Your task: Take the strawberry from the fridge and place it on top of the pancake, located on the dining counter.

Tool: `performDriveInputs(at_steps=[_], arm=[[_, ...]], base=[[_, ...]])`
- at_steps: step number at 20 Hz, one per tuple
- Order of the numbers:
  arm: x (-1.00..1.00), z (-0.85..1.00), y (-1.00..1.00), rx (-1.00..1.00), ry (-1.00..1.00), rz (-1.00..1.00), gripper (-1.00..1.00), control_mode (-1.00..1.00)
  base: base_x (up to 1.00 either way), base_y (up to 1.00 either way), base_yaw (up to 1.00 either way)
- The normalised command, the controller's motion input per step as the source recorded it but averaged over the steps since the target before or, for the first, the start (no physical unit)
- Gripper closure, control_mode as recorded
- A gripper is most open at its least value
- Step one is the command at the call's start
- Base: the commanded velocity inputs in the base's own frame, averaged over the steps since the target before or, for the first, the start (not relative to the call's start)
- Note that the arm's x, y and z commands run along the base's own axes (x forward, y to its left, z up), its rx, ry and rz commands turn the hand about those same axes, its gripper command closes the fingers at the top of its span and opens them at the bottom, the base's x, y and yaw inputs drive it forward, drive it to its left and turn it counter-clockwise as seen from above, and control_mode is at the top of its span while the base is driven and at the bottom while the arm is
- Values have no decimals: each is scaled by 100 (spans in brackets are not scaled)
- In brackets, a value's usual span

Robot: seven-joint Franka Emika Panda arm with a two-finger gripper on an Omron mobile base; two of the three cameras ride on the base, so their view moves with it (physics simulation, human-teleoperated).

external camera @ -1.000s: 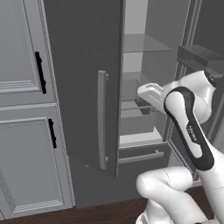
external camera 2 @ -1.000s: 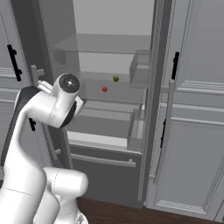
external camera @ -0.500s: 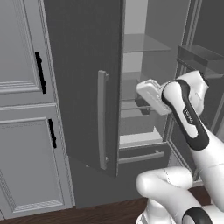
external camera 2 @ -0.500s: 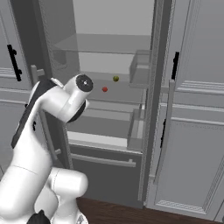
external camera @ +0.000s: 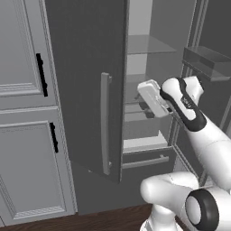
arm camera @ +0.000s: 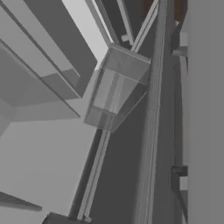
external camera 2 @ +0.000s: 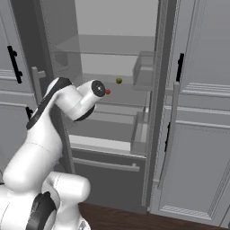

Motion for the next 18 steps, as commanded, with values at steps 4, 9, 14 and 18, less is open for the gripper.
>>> performDriveInputs(at_steps=[4, 9, 14, 18], arm=[[61, -12, 4, 7, 7, 0, -100, -100], [59, -6, 20, 3, 8, 0, -100, -100], [49, -10, 21, 0, 7, 0, -100, -100], [38, -7, 23, 1, 5, 0, -100, -100]], base=[[0, 0, 0], [0, 0, 0], [0, 0, 0], [0, 0, 0]])
